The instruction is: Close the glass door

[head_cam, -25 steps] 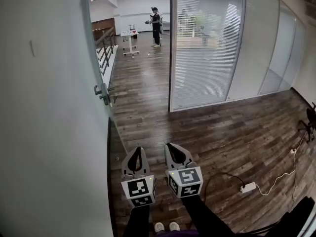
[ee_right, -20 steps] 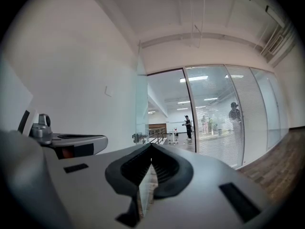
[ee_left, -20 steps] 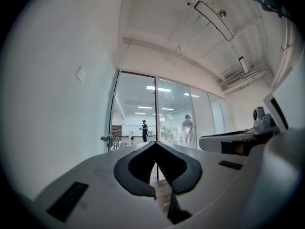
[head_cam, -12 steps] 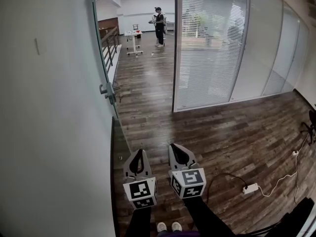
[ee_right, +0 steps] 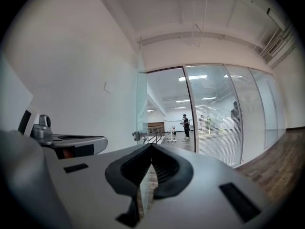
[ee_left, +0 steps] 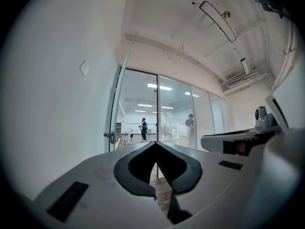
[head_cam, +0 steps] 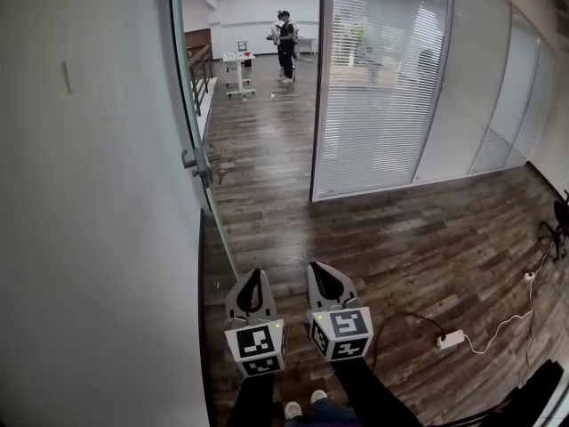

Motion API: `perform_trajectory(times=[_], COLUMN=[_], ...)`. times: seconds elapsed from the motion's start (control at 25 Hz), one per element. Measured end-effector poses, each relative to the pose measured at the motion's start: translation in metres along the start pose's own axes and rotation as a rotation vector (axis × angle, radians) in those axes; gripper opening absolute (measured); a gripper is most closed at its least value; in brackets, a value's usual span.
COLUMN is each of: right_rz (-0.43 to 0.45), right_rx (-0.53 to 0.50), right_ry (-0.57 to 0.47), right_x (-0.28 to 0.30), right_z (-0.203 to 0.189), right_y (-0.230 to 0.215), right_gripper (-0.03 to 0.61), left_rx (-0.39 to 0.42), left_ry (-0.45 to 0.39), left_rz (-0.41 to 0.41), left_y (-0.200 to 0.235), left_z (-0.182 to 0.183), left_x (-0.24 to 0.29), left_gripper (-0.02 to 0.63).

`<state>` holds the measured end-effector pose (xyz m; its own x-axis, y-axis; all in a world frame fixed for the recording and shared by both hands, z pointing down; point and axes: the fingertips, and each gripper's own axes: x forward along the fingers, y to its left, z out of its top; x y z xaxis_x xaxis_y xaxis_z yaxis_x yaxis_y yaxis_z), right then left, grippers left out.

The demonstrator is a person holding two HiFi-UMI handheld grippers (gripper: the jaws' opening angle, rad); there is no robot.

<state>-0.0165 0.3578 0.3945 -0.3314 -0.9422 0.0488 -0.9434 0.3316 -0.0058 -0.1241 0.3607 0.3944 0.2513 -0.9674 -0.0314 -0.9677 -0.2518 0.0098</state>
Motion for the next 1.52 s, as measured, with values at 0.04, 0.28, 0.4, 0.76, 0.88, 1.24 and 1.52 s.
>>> perform_trajectory(times=[0.04,0.28,0.4,0.76,0.88,1.24,1.52], right_rz=[-0.004,0.007,0.026,0.090,0.110,0.176,0.195], right_rx=[-0.001,-0.006,-0.012,-0.007,-0.004,0.001,0.013], right_ry=[0.004,0.002,0.000,-0.008,-0.007,0.015,0.023], right_x=[0.002,0.026,0.048,0.122,0.142,0.174,0.192], right_z=[-0.001,-0.001,0.000,0.007,0.009,0.003,-0.003], right_y=[-0.001,-0.009,-0.013,-0.037,-0.044,-0.053,-0.054], right_gripper=[-0.003,-0.003,-0.003,-0.003,-0.003,-0.003,-0.003], left_rx=[-0.002,-0.016,-0.012,0.009,0.009,-0.007,0.007], left_ry=[0.005,0.004,0.004,-0.007,-0.005,-0.001,0.039], left_rz=[-0.003,0.011,0.029,0.081,0.109,0.171,0.188], left_y=[0.000,0.006,0.014,0.029,0.036,0.043,0.049], left_z=[-0.002,-0.008,-0.012,-0.006,-0.008,-0.011,-0.025], left_x=[0.002,0.024,0.043,0.112,0.128,0.154,0.168], left_gripper=[0.000,0.000,0.000,0.000,0.002,0.002,0.000])
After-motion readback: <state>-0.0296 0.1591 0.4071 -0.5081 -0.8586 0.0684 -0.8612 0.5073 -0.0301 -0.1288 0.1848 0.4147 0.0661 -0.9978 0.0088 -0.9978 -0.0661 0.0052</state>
